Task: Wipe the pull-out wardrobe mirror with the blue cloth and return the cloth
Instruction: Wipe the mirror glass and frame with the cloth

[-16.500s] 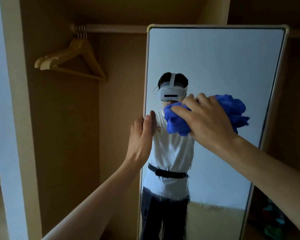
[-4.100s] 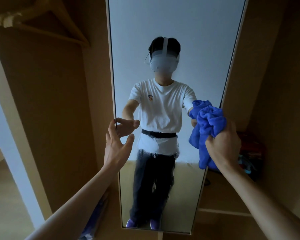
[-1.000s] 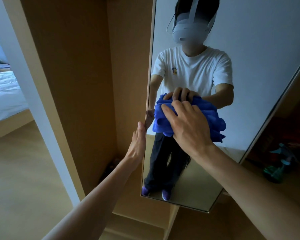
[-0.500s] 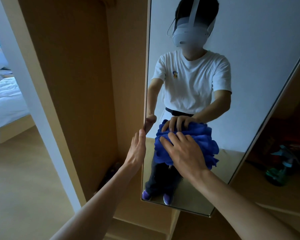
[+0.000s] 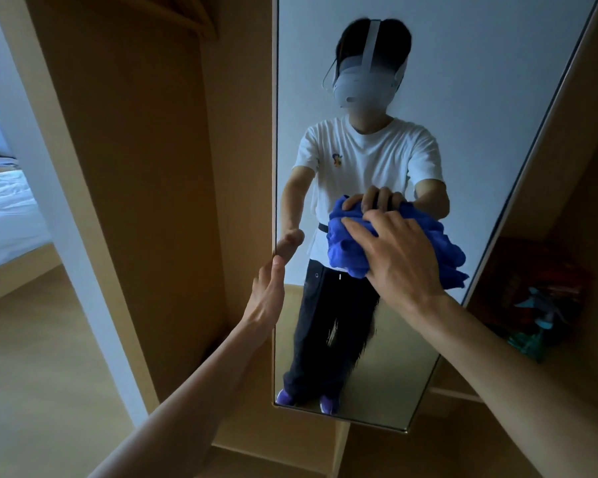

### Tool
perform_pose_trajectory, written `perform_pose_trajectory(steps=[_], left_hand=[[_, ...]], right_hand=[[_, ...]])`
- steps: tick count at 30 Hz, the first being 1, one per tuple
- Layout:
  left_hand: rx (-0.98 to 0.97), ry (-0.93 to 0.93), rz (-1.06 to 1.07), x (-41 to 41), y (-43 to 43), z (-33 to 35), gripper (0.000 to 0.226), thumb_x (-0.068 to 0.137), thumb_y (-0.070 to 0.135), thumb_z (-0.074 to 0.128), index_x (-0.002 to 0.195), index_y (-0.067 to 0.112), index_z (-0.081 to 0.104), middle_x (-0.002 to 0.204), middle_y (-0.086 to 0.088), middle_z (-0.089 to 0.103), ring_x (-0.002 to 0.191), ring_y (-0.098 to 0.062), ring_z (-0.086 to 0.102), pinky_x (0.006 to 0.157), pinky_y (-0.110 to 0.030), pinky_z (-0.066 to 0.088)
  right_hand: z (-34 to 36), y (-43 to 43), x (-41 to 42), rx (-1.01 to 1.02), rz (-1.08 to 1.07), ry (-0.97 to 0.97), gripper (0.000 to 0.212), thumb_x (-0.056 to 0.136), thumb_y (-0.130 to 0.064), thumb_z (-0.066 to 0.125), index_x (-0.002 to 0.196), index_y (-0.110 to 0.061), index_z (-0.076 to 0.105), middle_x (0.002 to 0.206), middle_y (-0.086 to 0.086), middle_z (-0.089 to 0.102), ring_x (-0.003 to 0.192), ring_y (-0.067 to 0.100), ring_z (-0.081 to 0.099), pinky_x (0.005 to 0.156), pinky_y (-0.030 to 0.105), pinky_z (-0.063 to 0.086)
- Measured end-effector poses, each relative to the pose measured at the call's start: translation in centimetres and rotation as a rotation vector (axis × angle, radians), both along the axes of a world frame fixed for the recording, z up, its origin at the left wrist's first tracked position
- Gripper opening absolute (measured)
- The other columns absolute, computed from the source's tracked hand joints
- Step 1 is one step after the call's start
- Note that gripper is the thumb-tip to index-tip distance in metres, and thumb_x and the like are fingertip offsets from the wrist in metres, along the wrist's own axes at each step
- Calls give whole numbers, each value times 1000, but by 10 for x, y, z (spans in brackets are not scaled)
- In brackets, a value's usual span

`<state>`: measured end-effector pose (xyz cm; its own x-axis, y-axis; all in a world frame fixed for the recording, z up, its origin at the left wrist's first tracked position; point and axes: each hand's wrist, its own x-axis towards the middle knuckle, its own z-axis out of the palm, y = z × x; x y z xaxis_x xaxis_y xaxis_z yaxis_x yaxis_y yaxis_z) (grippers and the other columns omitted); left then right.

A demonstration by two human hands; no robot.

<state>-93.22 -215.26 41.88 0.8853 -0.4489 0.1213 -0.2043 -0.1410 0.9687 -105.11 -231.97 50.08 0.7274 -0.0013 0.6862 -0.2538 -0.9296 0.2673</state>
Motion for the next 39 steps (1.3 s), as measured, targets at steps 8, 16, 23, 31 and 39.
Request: perform_pose_trajectory(steps=[8, 16, 23, 31, 39], left_hand=[[73, -36, 58, 3, 0, -13, 58, 106, 57, 23, 152, 24, 33, 153, -8, 42, 132, -25, 45, 108, -46, 37], [107, -62, 60, 6, -2, -19, 53, 106, 53, 32, 149, 23, 36, 137, -5, 51, 110, -19, 51, 83, -32, 42], [104, -95, 39, 0, -3, -17, 59, 101, 45, 51, 153, 26, 30, 152, -6, 42, 137, -26, 42, 111, -53, 39], [210, -30, 193, -14, -29, -18, 87, 96, 48, 55, 160, 24, 0, 163, -10, 20, 144, -36, 32, 110, -58, 40], [205, -56, 259, -14, -39, -27, 87, 95, 46, 56, 159, 24, 2, 158, -12, 25, 142, -38, 33, 104, -56, 40]], right_hand=[[-41, 1, -1, -51, 44, 22, 53, 79, -10, 69, 130, -16, 59, 109, 7, 62, 93, 30, 55, 78, 42, 44], [-85, -1, -9, -73, 12, 202, 58, 77, -10, 77, 131, -17, 58, 118, 9, 63, 99, 30, 58, 83, 43, 47], [-59, -9, -21, -29, 12, 170, 54, 78, -6, 68, 129, -20, 58, 111, 6, 63, 94, 29, 55, 80, 41, 45], [-14, -32, -39, -2, -35, 60, 52, 80, -15, 70, 130, -19, 59, 111, 8, 61, 94, 31, 56, 79, 43, 42], [-42, -39, -43, -9, -28, 92, 58, 76, -12, 75, 131, -19, 58, 113, 7, 61, 94, 30, 56, 82, 43, 46]])
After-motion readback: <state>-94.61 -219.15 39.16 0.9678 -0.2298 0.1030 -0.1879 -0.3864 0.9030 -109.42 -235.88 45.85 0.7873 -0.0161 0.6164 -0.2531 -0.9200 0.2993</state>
